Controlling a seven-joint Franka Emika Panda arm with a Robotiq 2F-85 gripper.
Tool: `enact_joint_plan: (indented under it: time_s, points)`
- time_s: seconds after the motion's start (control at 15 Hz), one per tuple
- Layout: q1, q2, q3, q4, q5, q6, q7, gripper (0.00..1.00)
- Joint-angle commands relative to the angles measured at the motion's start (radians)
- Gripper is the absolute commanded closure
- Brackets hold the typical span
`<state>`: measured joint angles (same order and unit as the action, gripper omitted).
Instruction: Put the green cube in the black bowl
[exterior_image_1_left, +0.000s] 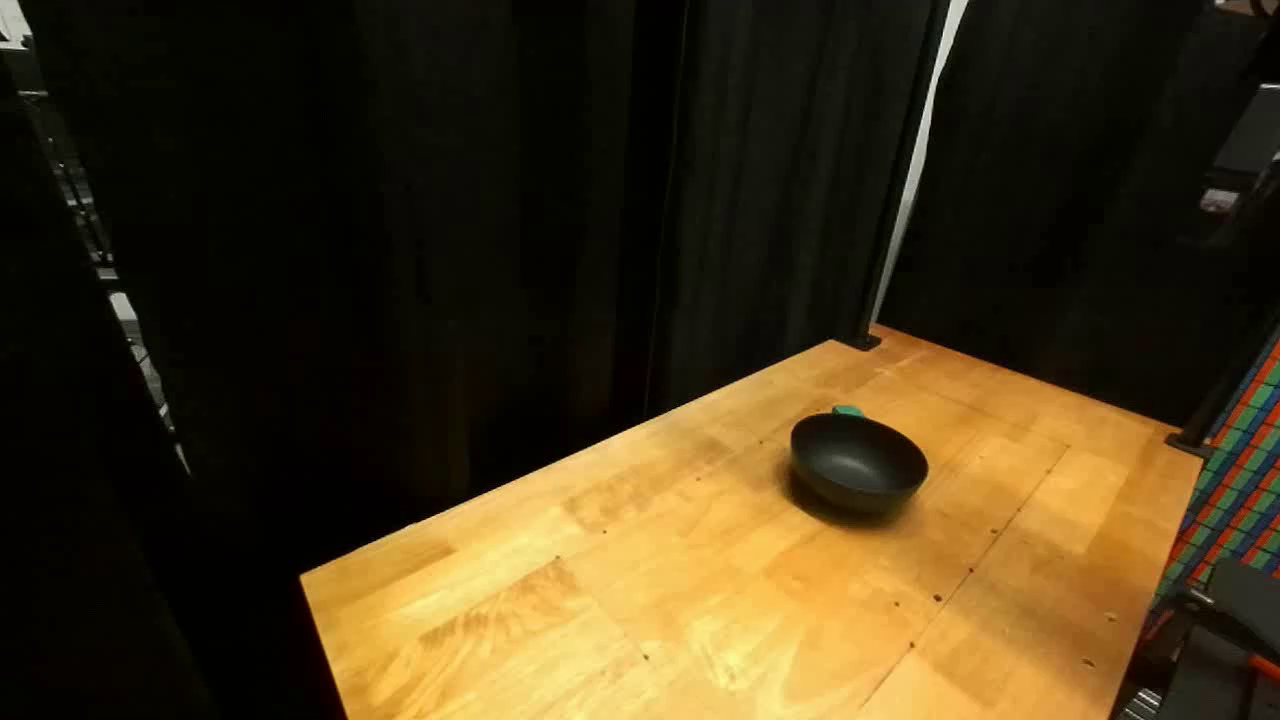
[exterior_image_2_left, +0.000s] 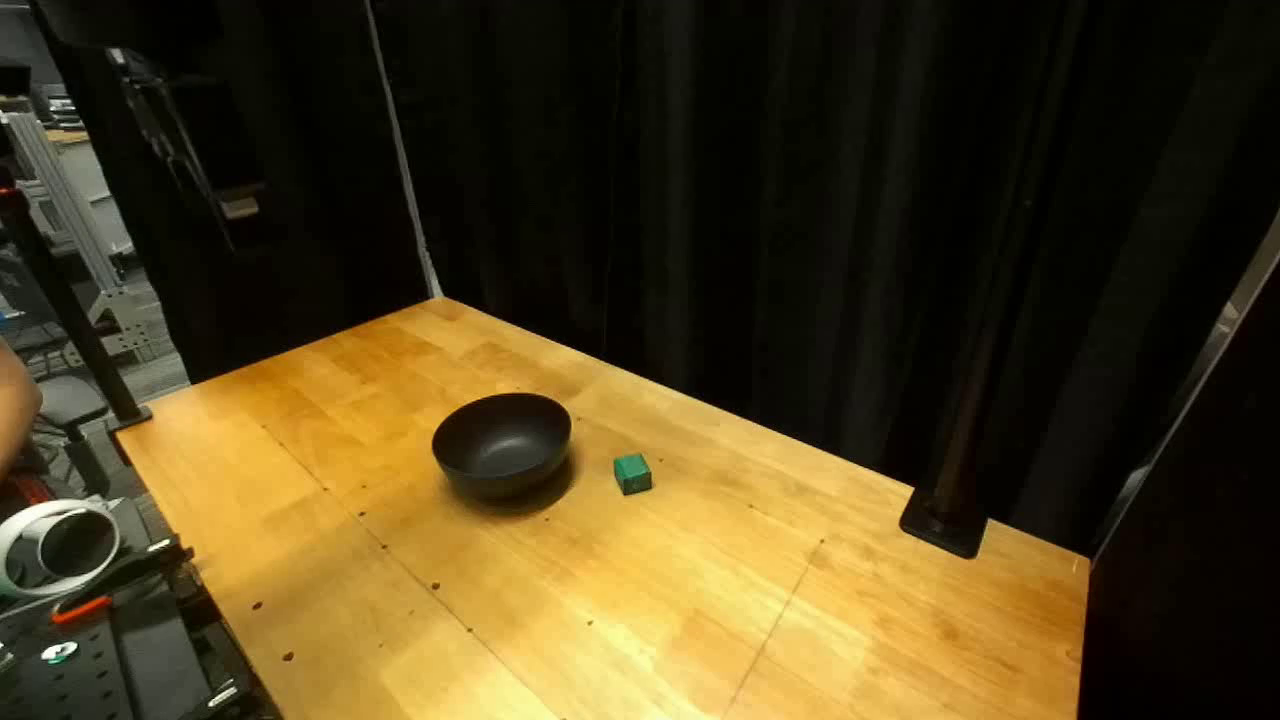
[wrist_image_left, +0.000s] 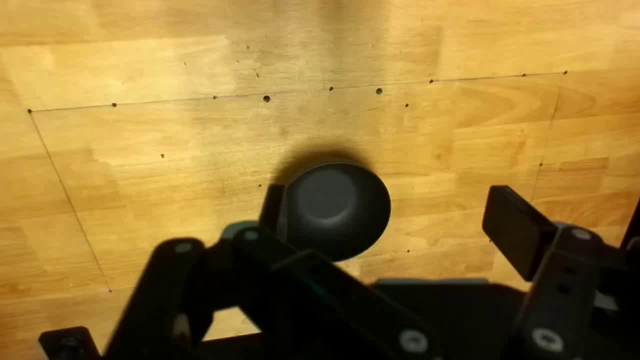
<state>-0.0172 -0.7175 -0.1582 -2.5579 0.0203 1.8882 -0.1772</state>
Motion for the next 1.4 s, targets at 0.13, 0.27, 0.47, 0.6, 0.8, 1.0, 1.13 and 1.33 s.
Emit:
enact_joint_plan:
  time_s: [0.13, 0.27, 0.47, 0.6, 0.8, 1.0, 1.13, 1.33]
  points:
    - [-0.011, -0.003, 0.008, 0.010, 0.006, -0.003, -0.006, 0.00]
    - [-0.011, -0.003, 0.008, 0.010, 0.006, -0.003, -0.006, 0.00]
    - [-0.022, 0.147, 0.059, -0.028, 0.007, 0.249, 0.122, 0.00]
    - [-0.019, 0.261, 0.078, -0.020, 0.026, 0.412, 0.200, 0.00]
    - [-0.026, 0.468, 0.114, 0.008, 0.018, 0.655, 0.305, 0.00]
    - [-0.037, 0.675, 0.134, 0.080, -0.004, 0.833, 0.398, 0.00]
    - [-0.037, 0.813, 0.127, 0.154, -0.016, 0.912, 0.443, 0.00]
    - [-0.020, 1.014, 0.089, 0.291, -0.002, 1.019, 0.490, 0.00]
